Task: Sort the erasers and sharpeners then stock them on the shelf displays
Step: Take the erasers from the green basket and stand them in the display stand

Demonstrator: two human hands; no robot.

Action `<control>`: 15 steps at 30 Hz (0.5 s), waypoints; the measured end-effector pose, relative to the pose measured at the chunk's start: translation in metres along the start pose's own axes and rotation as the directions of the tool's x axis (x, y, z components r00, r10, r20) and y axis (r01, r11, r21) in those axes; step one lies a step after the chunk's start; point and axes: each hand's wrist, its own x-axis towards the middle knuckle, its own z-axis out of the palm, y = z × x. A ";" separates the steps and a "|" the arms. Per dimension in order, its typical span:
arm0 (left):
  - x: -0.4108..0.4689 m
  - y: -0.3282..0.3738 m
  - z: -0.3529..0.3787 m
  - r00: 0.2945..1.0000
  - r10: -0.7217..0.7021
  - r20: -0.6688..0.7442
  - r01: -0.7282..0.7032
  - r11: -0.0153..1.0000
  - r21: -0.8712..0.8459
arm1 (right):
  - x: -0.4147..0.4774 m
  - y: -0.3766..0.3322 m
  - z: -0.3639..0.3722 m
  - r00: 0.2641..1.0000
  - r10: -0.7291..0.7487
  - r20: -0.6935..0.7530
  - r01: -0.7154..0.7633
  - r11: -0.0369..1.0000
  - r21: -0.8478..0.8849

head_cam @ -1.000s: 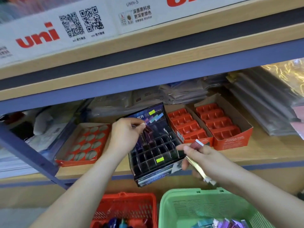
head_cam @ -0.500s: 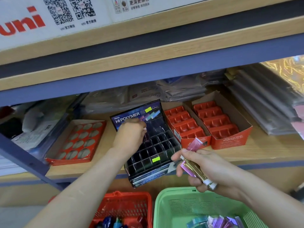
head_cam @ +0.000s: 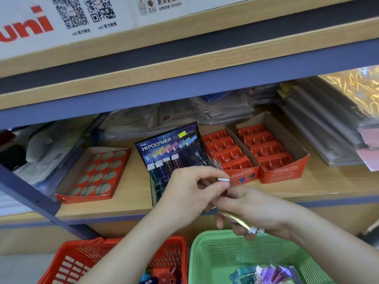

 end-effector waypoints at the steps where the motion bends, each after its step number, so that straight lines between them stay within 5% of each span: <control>1: -0.001 -0.002 -0.001 0.999 -0.026 -0.037 0.024 0.999 -0.031 | 0.001 0.002 0.000 1.000 -0.007 0.000 0.007 1.000 0.019; 5: -0.007 -0.010 -0.015 0.978 -0.143 -0.152 0.115 0.977 -0.179 | 0.005 0.007 0.000 0.994 -0.063 -0.087 0.080 0.977 0.200; 9: -0.017 -0.012 -0.021 0.976 -0.164 -0.142 0.159 0.986 -0.049 | 0.008 0.003 -0.002 0.971 -0.094 -0.218 0.184 0.879 0.439; 13: -0.020 -0.012 -0.013 0.982 -0.143 -0.124 0.143 0.990 -0.011 | 0.012 -0.002 0.002 0.952 -0.137 -0.273 0.263 0.824 0.503; 15: -0.018 -0.012 -0.010 0.976 -0.174 -0.131 0.159 0.980 -0.120 | 0.013 -0.003 0.006 0.948 -0.148 -0.281 0.277 0.819 0.502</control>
